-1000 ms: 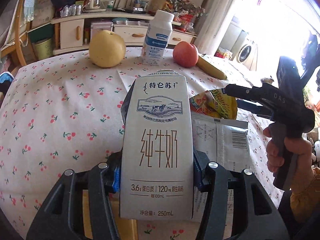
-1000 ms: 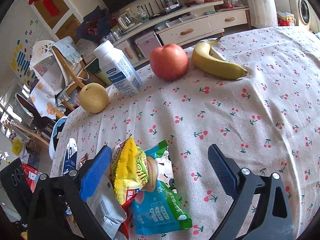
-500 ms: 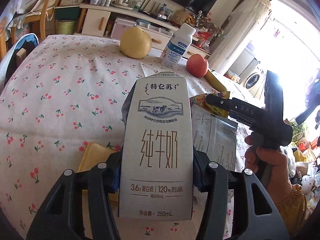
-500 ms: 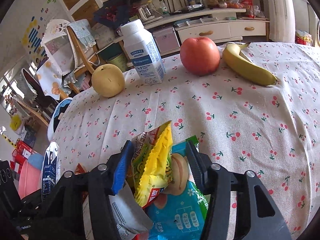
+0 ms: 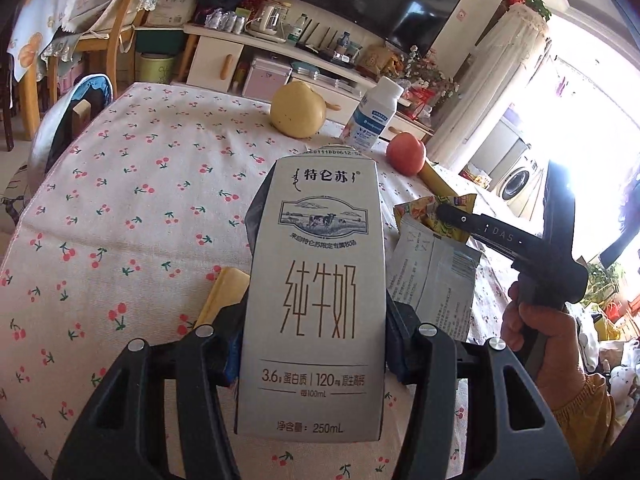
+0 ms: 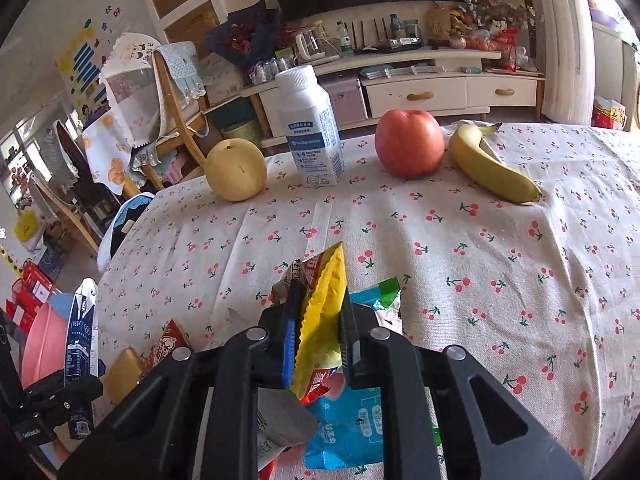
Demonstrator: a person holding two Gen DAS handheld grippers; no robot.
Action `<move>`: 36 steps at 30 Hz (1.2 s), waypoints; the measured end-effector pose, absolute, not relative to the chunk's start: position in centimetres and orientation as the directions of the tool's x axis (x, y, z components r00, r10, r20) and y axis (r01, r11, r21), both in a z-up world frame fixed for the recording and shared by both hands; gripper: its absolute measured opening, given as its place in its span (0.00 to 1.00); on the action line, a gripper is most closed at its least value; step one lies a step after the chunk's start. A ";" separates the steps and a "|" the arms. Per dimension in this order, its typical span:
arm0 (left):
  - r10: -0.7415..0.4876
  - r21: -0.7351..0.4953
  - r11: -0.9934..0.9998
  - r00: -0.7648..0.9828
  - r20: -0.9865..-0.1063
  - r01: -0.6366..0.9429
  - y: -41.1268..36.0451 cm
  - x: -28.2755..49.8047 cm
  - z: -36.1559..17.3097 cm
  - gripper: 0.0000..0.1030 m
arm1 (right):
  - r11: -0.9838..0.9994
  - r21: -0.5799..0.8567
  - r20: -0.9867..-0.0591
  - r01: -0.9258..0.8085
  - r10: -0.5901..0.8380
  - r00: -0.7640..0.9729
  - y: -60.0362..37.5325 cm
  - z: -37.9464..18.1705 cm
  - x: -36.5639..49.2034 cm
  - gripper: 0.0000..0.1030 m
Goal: Collect trash
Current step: 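Grasp the yellow snack wrapper with the right gripper while the left holds the carton, then carry the carton and yellow wrapper to the pink bucket and release both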
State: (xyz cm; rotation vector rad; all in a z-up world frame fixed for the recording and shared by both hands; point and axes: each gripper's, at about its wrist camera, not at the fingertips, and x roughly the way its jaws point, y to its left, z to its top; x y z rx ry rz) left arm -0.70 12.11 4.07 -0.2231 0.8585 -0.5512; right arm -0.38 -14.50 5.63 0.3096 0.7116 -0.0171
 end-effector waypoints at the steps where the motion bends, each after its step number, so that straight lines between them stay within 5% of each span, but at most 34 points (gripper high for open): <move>1: -0.540 -0.397 0.841 0.531 -0.653 0.366 12.4 -0.8 4.2 0.53 | 0.955 0.269 -0.633 0.122 0.080 0.770 -14.5 6.0 -0.8 0.17; 36: -0.442 -0.395 0.886 0.700 -0.561 0.243 23.2 -1.0 8.4 0.54 | 0.947 0.319 -0.355 -0.047 0.165 0.920 -5.9 17.2 -6.8 0.13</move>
